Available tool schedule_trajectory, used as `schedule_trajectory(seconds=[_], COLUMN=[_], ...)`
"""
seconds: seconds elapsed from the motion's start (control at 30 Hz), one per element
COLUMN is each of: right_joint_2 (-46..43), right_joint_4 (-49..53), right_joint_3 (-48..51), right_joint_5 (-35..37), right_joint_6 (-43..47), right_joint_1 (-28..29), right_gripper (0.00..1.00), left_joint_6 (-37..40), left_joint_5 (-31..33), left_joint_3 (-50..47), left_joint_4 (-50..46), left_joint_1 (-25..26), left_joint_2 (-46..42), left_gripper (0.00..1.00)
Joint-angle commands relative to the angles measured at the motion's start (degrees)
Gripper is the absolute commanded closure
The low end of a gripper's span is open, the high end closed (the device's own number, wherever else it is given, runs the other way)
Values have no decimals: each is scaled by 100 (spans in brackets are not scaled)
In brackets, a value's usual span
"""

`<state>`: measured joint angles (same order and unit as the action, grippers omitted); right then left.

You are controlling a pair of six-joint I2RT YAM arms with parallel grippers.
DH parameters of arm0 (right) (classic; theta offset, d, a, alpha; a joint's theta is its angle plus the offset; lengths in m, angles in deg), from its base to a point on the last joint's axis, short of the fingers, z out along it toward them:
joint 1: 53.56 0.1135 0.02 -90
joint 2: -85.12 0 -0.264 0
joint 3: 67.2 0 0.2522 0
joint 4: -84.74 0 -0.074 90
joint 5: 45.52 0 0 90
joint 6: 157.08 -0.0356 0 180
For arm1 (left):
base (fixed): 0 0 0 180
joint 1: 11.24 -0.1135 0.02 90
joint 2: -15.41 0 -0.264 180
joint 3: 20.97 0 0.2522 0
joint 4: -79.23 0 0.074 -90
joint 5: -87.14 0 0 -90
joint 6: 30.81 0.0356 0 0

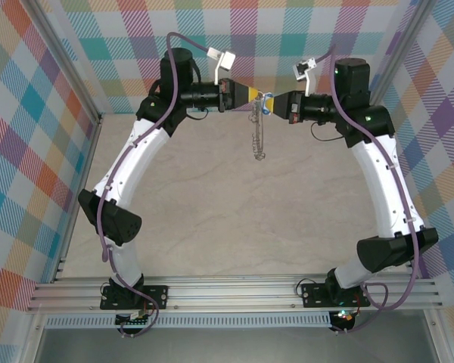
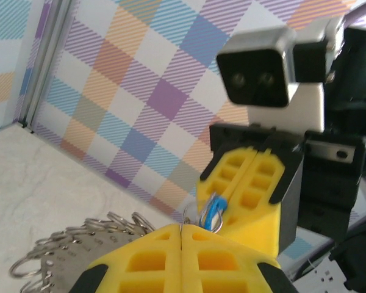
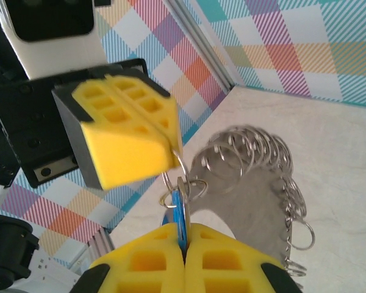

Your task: Put the keys on the keyring

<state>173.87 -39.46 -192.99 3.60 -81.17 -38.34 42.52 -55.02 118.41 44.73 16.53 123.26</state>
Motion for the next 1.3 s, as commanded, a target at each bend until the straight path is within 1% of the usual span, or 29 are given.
schedule_trajectory(seconds=[0.0,0.23,0.4,0.63,0.8,1.0,1.13,1.27], right_joint_2=[161,484,711,620,378,181,168,304], right_joint_4=[492,723,902,1074,940,866,850,939], right_joint_3=[-381,-890,-1248,-1050,-547,-226,-303,-675], right_joint_5=[73,-112,-43,287,327,358,426,421], right_joint_6=[328,344,404,530,458,418,407,424], right_joint_1=[31,122,249,246,252,246,246,252], right_gripper=[100,100,100,100,100,100,100,100], left_joint_6=[442,477,523,577,605,599,581,572], left_joint_5=[71,8,-9,104,116,102,59,42], left_joint_3=[206,74,42,-11,-15,-29,-53,-103], left_joint_4=[-342,-343,-369,-404,-440,-433,-432,-425], left_joint_1=[26,39,35,26,15,5,9,9], left_joint_2=[-359,-419,-440,-512,-528,-537,-555,-589], left_gripper=[100,100,100,100,100,100,100,100])
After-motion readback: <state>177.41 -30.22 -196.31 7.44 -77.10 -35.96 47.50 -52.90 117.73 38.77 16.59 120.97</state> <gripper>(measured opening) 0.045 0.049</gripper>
